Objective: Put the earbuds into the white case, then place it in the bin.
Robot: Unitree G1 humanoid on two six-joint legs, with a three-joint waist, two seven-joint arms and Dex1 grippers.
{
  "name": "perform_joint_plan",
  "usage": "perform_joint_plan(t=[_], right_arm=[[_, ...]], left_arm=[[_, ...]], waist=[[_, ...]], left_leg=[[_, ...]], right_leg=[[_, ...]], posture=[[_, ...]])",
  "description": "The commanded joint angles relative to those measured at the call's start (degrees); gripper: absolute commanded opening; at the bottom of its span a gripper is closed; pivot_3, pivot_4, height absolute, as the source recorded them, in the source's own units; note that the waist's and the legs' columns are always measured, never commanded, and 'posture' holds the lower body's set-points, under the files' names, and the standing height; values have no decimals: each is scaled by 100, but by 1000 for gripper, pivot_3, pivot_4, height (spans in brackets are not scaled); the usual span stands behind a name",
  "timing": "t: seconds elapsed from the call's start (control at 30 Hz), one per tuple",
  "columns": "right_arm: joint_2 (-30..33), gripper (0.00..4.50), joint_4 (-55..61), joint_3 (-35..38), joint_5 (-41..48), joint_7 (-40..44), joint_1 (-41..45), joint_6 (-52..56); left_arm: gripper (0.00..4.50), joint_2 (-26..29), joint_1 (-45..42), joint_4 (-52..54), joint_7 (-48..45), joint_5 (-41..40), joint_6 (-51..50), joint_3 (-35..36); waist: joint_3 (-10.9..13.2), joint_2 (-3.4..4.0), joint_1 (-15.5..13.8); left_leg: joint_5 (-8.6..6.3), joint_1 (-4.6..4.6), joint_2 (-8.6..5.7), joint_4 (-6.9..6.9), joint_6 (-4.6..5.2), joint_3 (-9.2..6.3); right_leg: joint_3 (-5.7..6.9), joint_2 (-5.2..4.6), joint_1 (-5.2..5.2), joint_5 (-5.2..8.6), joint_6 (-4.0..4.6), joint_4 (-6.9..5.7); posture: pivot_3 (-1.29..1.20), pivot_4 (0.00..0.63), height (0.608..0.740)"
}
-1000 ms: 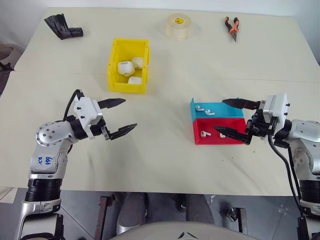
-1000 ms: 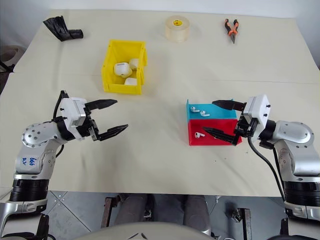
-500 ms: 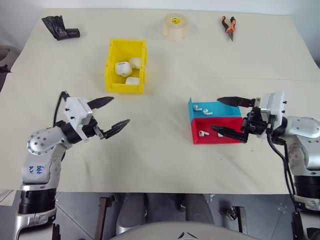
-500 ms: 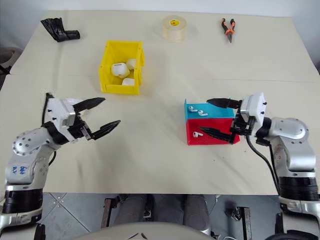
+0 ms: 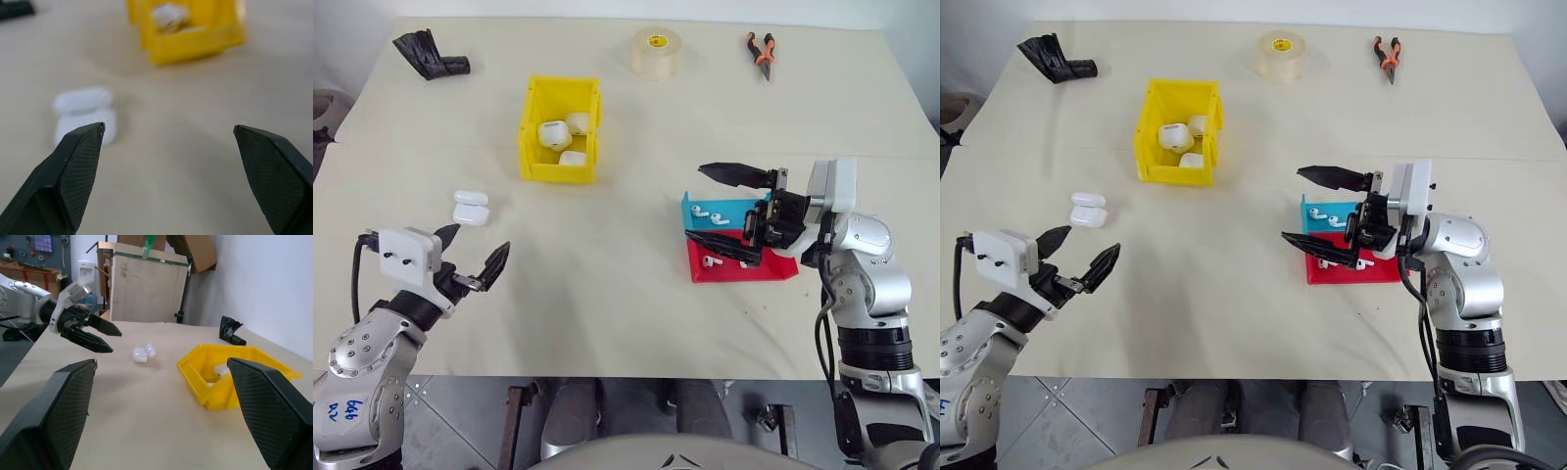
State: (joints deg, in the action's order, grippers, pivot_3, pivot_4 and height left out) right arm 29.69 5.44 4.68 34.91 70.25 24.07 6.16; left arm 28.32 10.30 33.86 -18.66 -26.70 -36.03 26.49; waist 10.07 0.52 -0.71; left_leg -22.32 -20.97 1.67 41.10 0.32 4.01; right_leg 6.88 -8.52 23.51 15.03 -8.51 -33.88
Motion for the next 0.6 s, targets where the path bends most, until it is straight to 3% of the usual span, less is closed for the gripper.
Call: perform_joint_plan(t=[0.03,0.3,0.43,0.6], right_arm=[[105,4500,7,14,10,73,36,28],[283,4500,77,97,73,96,-55,233],[292,4500,158,104,80,76,-129,280],[291,4500,335,89,63,31,-298,257]], left_arm=[[4485,280,-494,135,298,-395,-899,265],[4485,1882,-2747,-1413,338,-649,-4144,-119],[4485,2315,-3782,-2329,345,-371,-4895,-750],[4485,2510,-4656,-3402,-70,-144,-4727,-1768]], waist=[[0,0,-34],[0,0,-29],[0,-1,9],[1,-1,77]], left_leg=[[0,0,-1,0,0,0],[0,6,-3,-6,0,8],[0,13,-5,-19,-2,16],[2,15,-5,-22,-7,18]], right_leg=[[0,0,0,0,0,0],[-4,3,2,1,1,-4],[-5,3,3,1,1,1],[-4,6,2,1,1,1]], posture=[[0,150,740],[0,150,740],[0,150,740],[0,150,740]])
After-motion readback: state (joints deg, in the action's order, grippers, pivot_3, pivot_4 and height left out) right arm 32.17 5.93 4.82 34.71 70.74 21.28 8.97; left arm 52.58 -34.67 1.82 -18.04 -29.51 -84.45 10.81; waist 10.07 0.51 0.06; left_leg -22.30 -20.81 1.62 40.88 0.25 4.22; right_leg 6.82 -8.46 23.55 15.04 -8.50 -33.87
